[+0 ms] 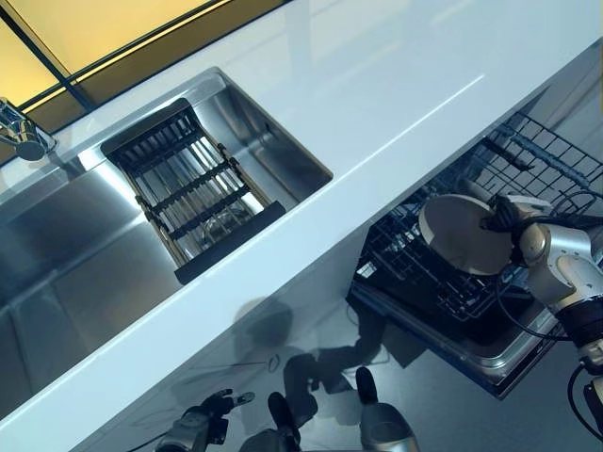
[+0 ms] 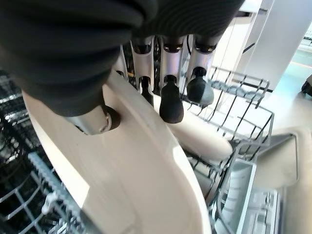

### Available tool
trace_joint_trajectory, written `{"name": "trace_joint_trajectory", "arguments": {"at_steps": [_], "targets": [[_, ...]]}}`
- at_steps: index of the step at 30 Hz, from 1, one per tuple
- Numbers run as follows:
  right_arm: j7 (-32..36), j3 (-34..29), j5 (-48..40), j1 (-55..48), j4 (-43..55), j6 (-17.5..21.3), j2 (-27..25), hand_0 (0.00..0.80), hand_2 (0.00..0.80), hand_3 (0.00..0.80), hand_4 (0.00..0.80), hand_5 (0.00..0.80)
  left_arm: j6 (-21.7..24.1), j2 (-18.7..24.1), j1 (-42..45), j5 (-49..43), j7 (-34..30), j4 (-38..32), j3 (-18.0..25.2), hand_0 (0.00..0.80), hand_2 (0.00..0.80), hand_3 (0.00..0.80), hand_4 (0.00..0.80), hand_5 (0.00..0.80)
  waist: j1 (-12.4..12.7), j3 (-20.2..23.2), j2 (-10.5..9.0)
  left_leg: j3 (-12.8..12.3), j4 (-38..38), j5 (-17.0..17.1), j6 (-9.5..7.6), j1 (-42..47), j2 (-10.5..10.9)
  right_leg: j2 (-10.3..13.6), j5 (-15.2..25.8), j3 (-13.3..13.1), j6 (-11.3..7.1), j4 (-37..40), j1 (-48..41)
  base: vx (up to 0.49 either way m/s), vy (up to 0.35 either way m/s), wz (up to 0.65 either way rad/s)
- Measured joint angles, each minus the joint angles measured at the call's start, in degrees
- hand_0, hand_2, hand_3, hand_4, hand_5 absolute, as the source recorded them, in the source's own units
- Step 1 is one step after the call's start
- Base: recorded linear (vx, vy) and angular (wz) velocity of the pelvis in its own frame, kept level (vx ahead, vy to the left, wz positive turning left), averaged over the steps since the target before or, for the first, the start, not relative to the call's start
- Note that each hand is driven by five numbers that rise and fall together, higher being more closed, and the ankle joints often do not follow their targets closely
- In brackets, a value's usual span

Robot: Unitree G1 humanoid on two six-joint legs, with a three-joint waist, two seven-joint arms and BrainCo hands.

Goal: Take plates into dishwasher

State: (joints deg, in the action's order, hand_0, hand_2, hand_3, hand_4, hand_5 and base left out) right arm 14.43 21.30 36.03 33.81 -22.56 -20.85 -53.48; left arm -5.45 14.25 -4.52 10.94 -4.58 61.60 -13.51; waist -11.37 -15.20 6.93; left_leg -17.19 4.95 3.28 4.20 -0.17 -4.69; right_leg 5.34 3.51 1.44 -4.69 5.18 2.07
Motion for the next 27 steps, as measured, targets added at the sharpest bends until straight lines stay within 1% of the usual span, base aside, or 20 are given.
{"name": "trace_joint_trajectory", "arguments": {"at_steps": [2,6,21,24,27], "targets": [[-0.03,0.14,0.56,0.0,-1.21,-0.28,0.58,0.8,0.8,0.8,0.8,0.8,0.0,-0.02,-0.22,0.0,0.0,-0.01,0.0,0.0,0.0,0.0,0.0,0.0,0.12,-0.14,0.31,0.07,-0.01,0.02,-0.01,-0.04,-0.01,0.0,0.0,0.12,0.0,0.0,0.0,0.0,0.005,0.02],[-0.75,0.83,1.06,-0.02,-3.6,-0.35,1.06,0.8,0.8,0.8,0.8,0.8,0.02,-0.05,-0.53,0.01,0.0,-0.03,0.0,0.0,0.0,0.0,0.0,0.0,1.28,-0.17,0.41,0.14,-0.02,0.03,-0.01,-0.03,-0.01,0.04,0.01,0.6,0.01,-0.03,0.01,0.0,0.0,0.0],[-1.25,1.91,2.83,1.47,-5.83,-1.22,3.36,0.8,0.8,0.8,0.8,0.8,0.04,-0.05,-0.64,0.01,-0.03,0.0,-0.03,0.0,0.0,0.0,0.0,0.0,1.67,-0.14,0.45,0.91,-0.06,0.29,-0.09,-0.04,0.0,0.11,0.01,1.43,0.01,-0.01,-0.4,-0.005,-0.003,0.01],[-1.24,2.05,2.82,1.5,-6.16,-1.64,3.37,0.8,0.8,0.8,0.8,0.8,0.04,-0.05,-0.67,0.01,-0.04,0.01,-0.05,0.0,0.0,0.0,0.0,0.0,1.99,-0.13,0.47,1.51,-0.06,0.34,-0.09,-0.04,0.01,0.11,0.02,1.59,0.02,-0.01,-0.51,-0.008,-0.013,0.03],[-1.19,2.44,3.22,1.94,-7.2,-1.75,3.45,0.8,0.8,0.8,0.8,0.8,0.01,-0.05,-0.94,0.0,-0.07,0.01,-0.55,0.0,0.0,0.0,0.0,0.0,2.68,-0.08,0.54,1.6,-0.07,0.39,-0.09,-0.04,0.01,0.11,0.02,1.69,0.03,-0.01,-0.58,-0.006,-0.005,0.01]]}}
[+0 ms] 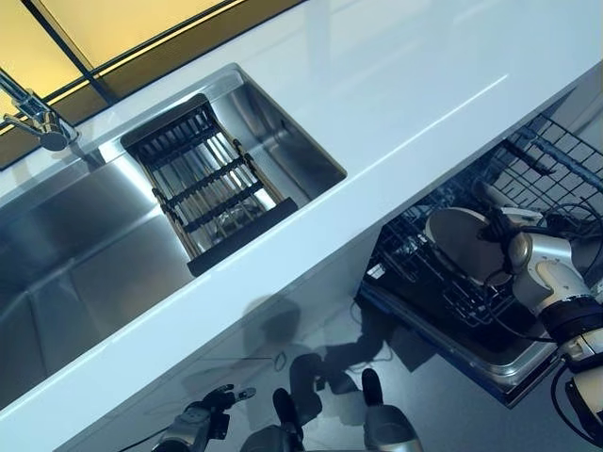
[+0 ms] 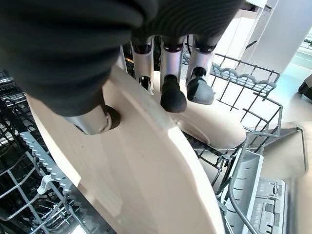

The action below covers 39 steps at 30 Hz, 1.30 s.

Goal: Take plates into dishwasher

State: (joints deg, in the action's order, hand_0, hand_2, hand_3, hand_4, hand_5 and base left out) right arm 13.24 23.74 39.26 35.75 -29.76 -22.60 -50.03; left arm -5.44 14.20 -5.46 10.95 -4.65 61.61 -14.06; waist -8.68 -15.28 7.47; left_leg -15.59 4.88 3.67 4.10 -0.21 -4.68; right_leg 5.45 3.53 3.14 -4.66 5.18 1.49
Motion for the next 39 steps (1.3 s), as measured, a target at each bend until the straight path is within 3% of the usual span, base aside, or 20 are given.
{"name": "trace_joint_trajectory", "arguments": {"at_steps": [11,12,13,31,36,39], "targets": [[-1.17,1.42,-0.7,0.58,-0.97,-0.16,0.3,0.784,0.784,0.784,0.784,0.784,-0.02,-0.03,-0.18,-0.01,-0.4,-0.03,-0.69,0.0,0.0,0.0,0.0,0.0,0.09,0.1,0.11,0.46,0.0,0.28,-0.07,0.02,0.02,0.05,0.05,0.47,0.06,-0.01,-0.32,-0.002,-0.004,0.01],[-1.18,1.42,-0.7,0.58,-1.08,-0.16,0.38,0.493,0.493,0.493,0.493,0.493,-0.02,-0.03,-0.18,-0.01,-0.4,-0.02,-0.69,0.0,0.0,0.0,0.0,0.0,0.09,0.12,0.13,0.49,0.0,0.3,-0.07,0.03,0.01,0.05,0.07,0.48,0.07,-0.01,-0.33,0.0,0.0,0.0],[-1.16,1.41,-0.7,0.58,-1.15,-0.16,0.46,0.0,0.0,0.0,0.0,0.0,-0.03,-0.03,-0.18,-0.01,-0.43,-0.02,-0.69,0.0,0.0,0.0,0.0,0.0,0.09,0.17,0.18,0.52,0.0,0.32,-0.06,0.03,0.01,0.05,0.09,0.5,0.08,-0.02,-0.35,0.0,0.0,0.0],[3.77,1.27,-2.67,-0.04,0.87,0.98,1.69,0.0,0.0,0.0,0.0,0.0,-0.04,-0.03,-0.12,-0.16,-0.43,0.07,-0.52,0.0,0.0,0.0,0.0,0.0,-0.04,0.82,0.04,1.44,0.03,0.66,-0.02,-0.02,-0.07,-0.14,0.45,0.62,0.19,-0.08,-0.44,0.002,-0.002,0.0],[5.82,0.53,-1.65,-1.3,2.94,0.95,0.63,0.0,0.0,0.0,0.0,0.0,-0.06,-0.03,-0.09,-0.2,-0.4,0.07,-0.37,0.0,0.0,0.0,0.0,0.0,-0.13,1.18,-1.08,1.44,0.04,0.65,-0.02,-0.02,-0.09,-0.2,0.46,0.52,0.2,-0.23,-0.43,0.006,-0.003,0.0],[6.83,-0.88,-1.66,-2.15,4.46,0.98,-0.19,0.0,0.0,0.0,0.0,0.0,-0.08,0.01,-0.03,-0.35,-0.39,0.25,0.05,0.0,0.0,0.0,0.0,0.0,-0.19,1.41,-2.96,1.4,0.04,0.65,-0.02,0.14,-0.08,-0.22,0.51,0.39,0.21,-0.23,-0.52,0.036,-0.031,-0.02]]}}
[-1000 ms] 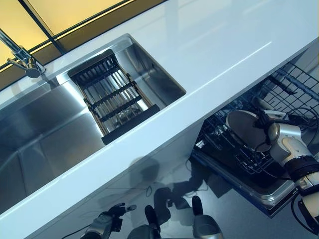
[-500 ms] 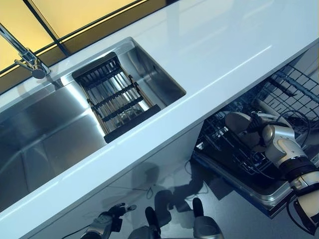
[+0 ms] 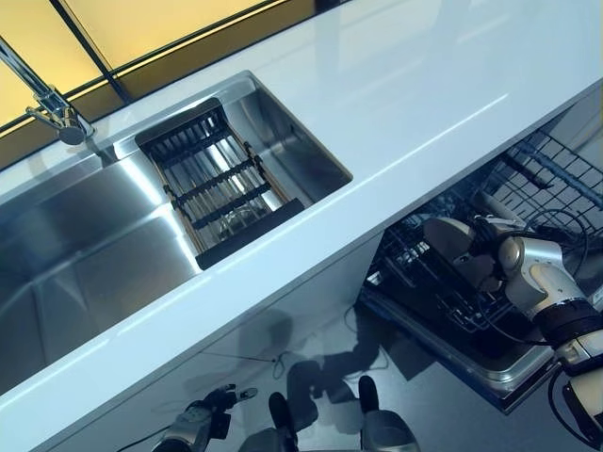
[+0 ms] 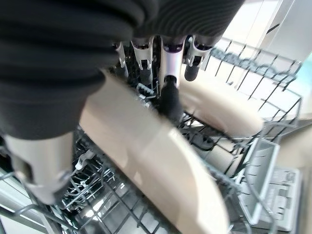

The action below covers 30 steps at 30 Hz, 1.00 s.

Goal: Take plates into dishwasher

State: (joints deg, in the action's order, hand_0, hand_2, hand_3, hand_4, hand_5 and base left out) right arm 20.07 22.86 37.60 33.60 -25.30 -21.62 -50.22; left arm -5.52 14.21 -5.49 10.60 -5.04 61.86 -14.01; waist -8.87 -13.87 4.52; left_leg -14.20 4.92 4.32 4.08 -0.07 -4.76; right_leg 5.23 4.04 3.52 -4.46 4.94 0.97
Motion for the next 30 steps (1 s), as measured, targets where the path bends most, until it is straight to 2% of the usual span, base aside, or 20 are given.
{"name": "trace_joint_trajectory", "arguments": {"at_steps": [5,9,19,24,30], "targets": [[1.19,-2.25,0.04,-0.11,1.35,-0.03,-1.17,0.0,0.0,0.0,0.0,0.0,-0.15,0.25,0.11,-0.89,0.07,0.44,1.81,0.0,0.0,0.0,0.0,0.0,-0.37,1.23,-3.01,-0.14,0.04,-0.06,0.05,0.51,-0.02,-0.04,0.03,-0.51,-0.04,0.17,-0.39,0.015,-0.007,-0.01],[2.36,-3.52,0.04,-0.12,3.38,-0.03,-3.62,0.0,0.0,0.0,0.0,0.0,-0.3,0.53,0.43,-0.96,0.14,0.53,1.85,0.0,0.0,0.0,0.0,0.0,-0.46,1.97,-4.43,-0.8,0.07,-0.19,0.15,1.42,-0.03,-0.07,0.12,-1.14,-0.09,0.19,-0.91,0.053,-0.011,-0.07],[3.41,-6.5,-1.03,-0.1,5.12,-0.18,-11.32,0.0,0.0,0.0,0.0,0.0,-1.1,0.6,0.87,-1.05,0.48,1.83,1.98,0.0,0.0,0.0,0.0,0.0,-1.45,3.73,-6.21,-1.52,0.21,-0.43,0.38,2.64,-0.42,-0.5,0.3,-1.99,0.05,0.17,-1.58,0.035,0.003,-0.06],[3.17,-6.72,-3.56,-0.1,4.96,-0.22,-11.74,0.0,0.0,0.0,0.0,0.0,-1.14,1.1,1.3,-1.51,0.51,2.34,2.04,0.0,0.0,0.0,0.0,0.0,-1.38,5.56,-7.22,-1.92,0.31,-0.67,0.2,3.08,-0.83,-0.9,0.16,-2.53,-0.14,0.23,-1.74,0.012,-0.003,-0.05],[3.1,-6.75,-5.4,-0.2,4.9,-0.41,-12.49,0.0,0.0,0.0,0.0,0.0,-1.13,1.14,2.95,-3.07,0.54,2.4,3.59,0.0,0.0,0.0,0.0,0.0,-1.38,6.91,-7.06,-2.51,0.31,-0.78,0.34,3.43,-0.9,-0.95,0.16,-2.85,-0.12,0.23,-1.78,0.004,-0.001,-0.04]]}}
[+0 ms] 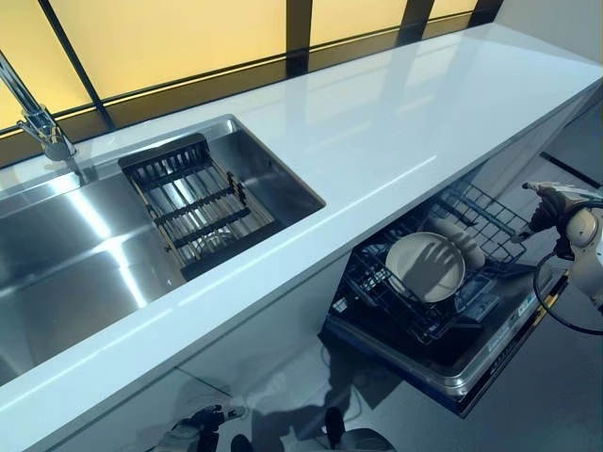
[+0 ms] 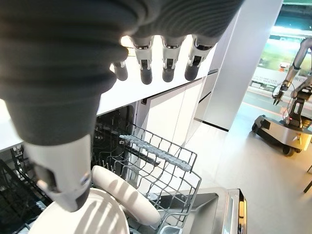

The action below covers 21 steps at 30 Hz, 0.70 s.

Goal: Take plates into dishwasher

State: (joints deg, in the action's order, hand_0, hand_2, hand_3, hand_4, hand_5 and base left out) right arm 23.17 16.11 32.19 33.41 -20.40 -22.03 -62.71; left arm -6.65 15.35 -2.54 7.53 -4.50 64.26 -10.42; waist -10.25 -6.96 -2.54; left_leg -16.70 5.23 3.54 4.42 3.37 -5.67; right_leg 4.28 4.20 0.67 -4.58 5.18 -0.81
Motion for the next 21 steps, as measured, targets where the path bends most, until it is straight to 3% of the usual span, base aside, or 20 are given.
{"name": "trace_joint_trajectory", "arguments": {"at_steps": [8,13,18,21], "targets": [[-1.42,-2.74,-2.52,-0.55,-1.93,-1.46,-2.12,0.0,0.0,0.0,0.0,0.0,0.01,0.91,0.39,-0.04,0.27,0.42,0.51,0.0,0.0,0.0,0.0,0.0,0.05,1.03,0.49,0.04,0.0,0.01,0.01,0.06,-0.03,-0.03,0.08,0.05,0.11,0.0,-0.1,0.009,-0.009,0.0],[-5.22,-7.34,-4.96,-6.26,-5.5,-2.67,-2.21,0.0,0.0,0.0,0.0,0.0,-0.39,1.23,1.67,-0.01,0.9,1.25,1.15,0.0,0.0,0.0,0.0,0.0,0.39,1.63,0.38,0.3,-0.23,0.0,0.0,0.08,-0.09,-0.04,-0.05,0.3,0.11,0.03,-0.27,0.039,-0.104,0.03],[-11.24,-11.04,-7.32,-13.79,-12.43,-3.65,-2.13,0.0,0.0,0.0,0.0,0.0,-1.54,2.51,3.27,0.04,2.3,3.17,4.98,0.0,0.0,0.0,0.0,0.0,1.72,1.62,0.55,1.96,-0.64,0.02,-0.01,0.27,-0.42,-0.3,-0.57,1.98,0.56,0.02,-1.49,0.032,-0.178,0.17],[-14.44,-13.24,-9.45,-16.33,-20.46,-4.29,-2.15,0.0,0.0,0.0,0.0,0.0,-1.06,3.66,5.17,0.64,3.46,4.46,6.19,0.0,0.0,0.0,0.0,0.0,2.43,0.84,1.21,5.12,-1.14,0.03,0.01,0.09,-0.54,-0.31,-1.25,4.99,0.78,0.07,-3.18,-0.013,-0.073,0.44]]}}
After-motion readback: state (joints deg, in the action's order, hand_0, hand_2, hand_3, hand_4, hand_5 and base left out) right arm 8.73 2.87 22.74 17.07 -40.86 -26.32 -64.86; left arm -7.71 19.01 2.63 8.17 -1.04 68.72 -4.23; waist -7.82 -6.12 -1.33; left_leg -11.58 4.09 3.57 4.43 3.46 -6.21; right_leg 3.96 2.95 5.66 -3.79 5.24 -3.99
